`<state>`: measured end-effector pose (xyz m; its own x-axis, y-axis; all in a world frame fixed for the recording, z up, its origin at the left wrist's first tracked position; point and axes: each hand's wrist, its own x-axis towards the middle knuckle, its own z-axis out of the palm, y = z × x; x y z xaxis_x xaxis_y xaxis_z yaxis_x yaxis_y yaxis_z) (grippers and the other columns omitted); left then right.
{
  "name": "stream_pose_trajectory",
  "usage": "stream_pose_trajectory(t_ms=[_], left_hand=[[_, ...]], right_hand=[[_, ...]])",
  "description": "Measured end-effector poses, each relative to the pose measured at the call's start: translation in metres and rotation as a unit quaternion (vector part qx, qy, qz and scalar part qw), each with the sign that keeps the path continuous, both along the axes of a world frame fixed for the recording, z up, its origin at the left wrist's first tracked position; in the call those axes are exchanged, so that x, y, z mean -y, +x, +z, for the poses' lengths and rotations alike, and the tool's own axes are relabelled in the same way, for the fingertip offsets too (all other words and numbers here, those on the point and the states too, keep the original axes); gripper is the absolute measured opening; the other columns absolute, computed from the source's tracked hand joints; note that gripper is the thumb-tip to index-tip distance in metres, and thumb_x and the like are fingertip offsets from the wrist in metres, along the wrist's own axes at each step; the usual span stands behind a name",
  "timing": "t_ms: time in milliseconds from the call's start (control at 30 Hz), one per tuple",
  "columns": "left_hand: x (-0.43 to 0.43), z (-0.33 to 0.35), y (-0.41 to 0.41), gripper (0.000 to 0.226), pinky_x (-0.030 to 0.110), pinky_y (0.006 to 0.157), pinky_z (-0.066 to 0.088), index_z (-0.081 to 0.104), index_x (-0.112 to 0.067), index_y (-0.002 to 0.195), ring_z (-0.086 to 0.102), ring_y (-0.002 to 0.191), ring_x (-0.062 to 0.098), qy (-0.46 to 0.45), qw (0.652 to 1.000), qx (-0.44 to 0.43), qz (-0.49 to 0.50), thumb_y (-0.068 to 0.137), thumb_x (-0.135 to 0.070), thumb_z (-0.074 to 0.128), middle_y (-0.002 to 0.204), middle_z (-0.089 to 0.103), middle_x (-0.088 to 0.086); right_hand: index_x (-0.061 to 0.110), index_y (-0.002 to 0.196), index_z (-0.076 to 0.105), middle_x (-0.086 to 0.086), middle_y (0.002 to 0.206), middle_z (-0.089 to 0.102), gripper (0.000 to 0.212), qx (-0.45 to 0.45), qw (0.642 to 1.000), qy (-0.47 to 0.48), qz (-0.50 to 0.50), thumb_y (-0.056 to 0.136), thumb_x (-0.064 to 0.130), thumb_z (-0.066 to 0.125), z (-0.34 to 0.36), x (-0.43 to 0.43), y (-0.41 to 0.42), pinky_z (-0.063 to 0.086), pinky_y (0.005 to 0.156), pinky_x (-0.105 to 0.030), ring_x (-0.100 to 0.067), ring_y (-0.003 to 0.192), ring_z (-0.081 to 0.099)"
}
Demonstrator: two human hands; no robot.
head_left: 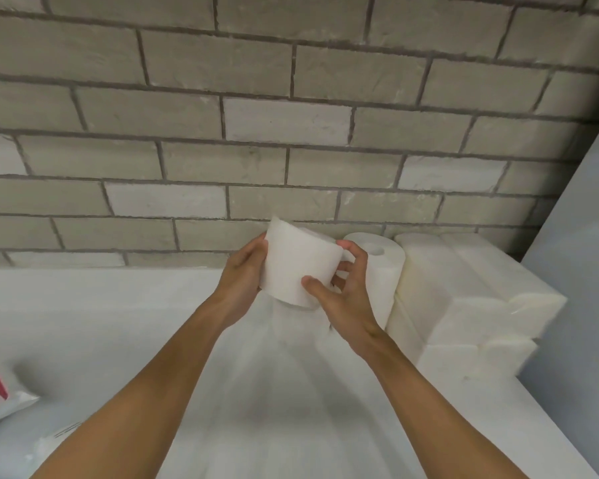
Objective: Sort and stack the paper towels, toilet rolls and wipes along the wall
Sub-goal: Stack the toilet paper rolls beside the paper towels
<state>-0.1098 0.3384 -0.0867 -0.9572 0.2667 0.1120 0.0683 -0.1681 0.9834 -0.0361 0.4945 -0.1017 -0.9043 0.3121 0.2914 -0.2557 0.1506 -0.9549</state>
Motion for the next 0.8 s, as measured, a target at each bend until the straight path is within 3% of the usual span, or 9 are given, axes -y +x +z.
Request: stream_pose_trajectory(t_ms=[133,300,367,433,533,633,733,800], left_hand=[[-0.013,0.002,-0.014,0.031,0.041,0.101,0.050,0.069,-0.032,0.110,0.064,0.107,0.014,-0.025,0.998,0.006,0.060,0.105,-0.027,0.039,0.107,0.072,-0.013],[-0.026,-0.009,-0.034,0.033,0.041,0.101,0.050,0.053,-0.022,0.134,0.061,0.112,0.020,0.011,0.995,0.073,0.069,0.103,-0.032,0.046,0.120,0.066,-0.001],[-0.031,-0.014,-0.040,0.032,0.041,0.096,0.052,0.052,-0.018,0.128,0.062,0.108,0.022,0.034,0.989,0.110,0.093,0.099,-0.032,0.053,0.116,0.065,0.001],[-0.036,-0.021,-0.047,0.018,0.043,0.095,0.054,0.058,-0.017,0.107,0.064,0.106,0.023,0.028,0.986,0.114,0.116,0.096,-0.032,0.060,0.111,0.067,0.003],[-0.041,-0.033,-0.054,0.028,0.043,0.083,0.054,0.062,-0.010,0.087,0.064,0.089,0.023,0.007,0.982,0.107,0.154,0.093,-0.037,0.063,0.089,0.069,0.004],[-0.044,-0.041,-0.058,0.045,0.036,0.070,0.049,0.065,0.000,0.085,0.060,0.077,0.021,-0.013,0.981,0.112,0.160,0.095,-0.043,0.057,0.078,0.066,0.010],[-0.044,-0.049,-0.059,0.046,0.036,0.071,0.051,0.070,-0.001,0.089,0.062,0.078,0.023,-0.020,0.984,0.101,0.145,0.099,-0.042,0.051,0.083,0.071,0.015],[-0.044,-0.054,-0.060,0.044,0.038,0.074,0.053,0.073,-0.005,0.089,0.064,0.080,0.027,-0.017,0.988,0.089,0.128,0.101,-0.041,0.048,0.083,0.071,0.013]], right_hand=[[0.045,0.124,0.033,0.008,0.133,0.031,0.079,-0.045,0.997,0.056,-0.021,0.071,0.019,0.085,-0.013,0.005,-0.006,0.053,0.084,-0.018,-0.008,0.119,0.048],[0.043,0.126,0.033,0.009,0.131,0.023,0.075,-0.068,0.975,0.170,-0.126,0.075,0.021,0.083,-0.024,0.014,-0.012,0.046,0.099,-0.021,-0.007,0.118,0.040],[0.044,0.127,0.033,0.011,0.129,0.021,0.072,-0.075,0.965,0.199,-0.150,0.078,0.021,0.080,-0.029,0.019,-0.014,0.044,0.098,-0.016,-0.006,0.117,0.038],[0.046,0.127,0.032,0.013,0.126,0.019,0.068,-0.078,0.958,0.221,-0.167,0.081,0.022,0.077,-0.034,0.023,-0.016,0.040,0.095,-0.010,-0.008,0.116,0.037],[0.039,0.128,0.037,0.009,0.128,0.020,0.057,-0.083,0.940,0.266,-0.196,0.085,0.026,0.072,-0.041,0.024,-0.022,0.043,0.095,-0.017,-0.010,0.118,0.036],[0.034,0.129,0.041,0.005,0.129,0.021,0.050,-0.060,0.926,0.305,-0.214,0.088,0.027,0.068,-0.046,0.026,-0.030,0.041,0.092,-0.016,-0.017,0.118,0.038],[0.032,0.127,0.045,0.001,0.127,0.026,0.049,-0.052,0.905,0.346,-0.243,0.086,0.024,0.071,-0.050,0.028,-0.034,0.033,0.086,-0.009,-0.018,0.115,0.042],[0.033,0.126,0.045,-0.001,0.126,0.030,0.053,-0.052,0.897,0.361,-0.252,0.083,0.021,0.074,-0.053,0.028,-0.036,0.036,0.083,-0.010,-0.020,0.113,0.046]])
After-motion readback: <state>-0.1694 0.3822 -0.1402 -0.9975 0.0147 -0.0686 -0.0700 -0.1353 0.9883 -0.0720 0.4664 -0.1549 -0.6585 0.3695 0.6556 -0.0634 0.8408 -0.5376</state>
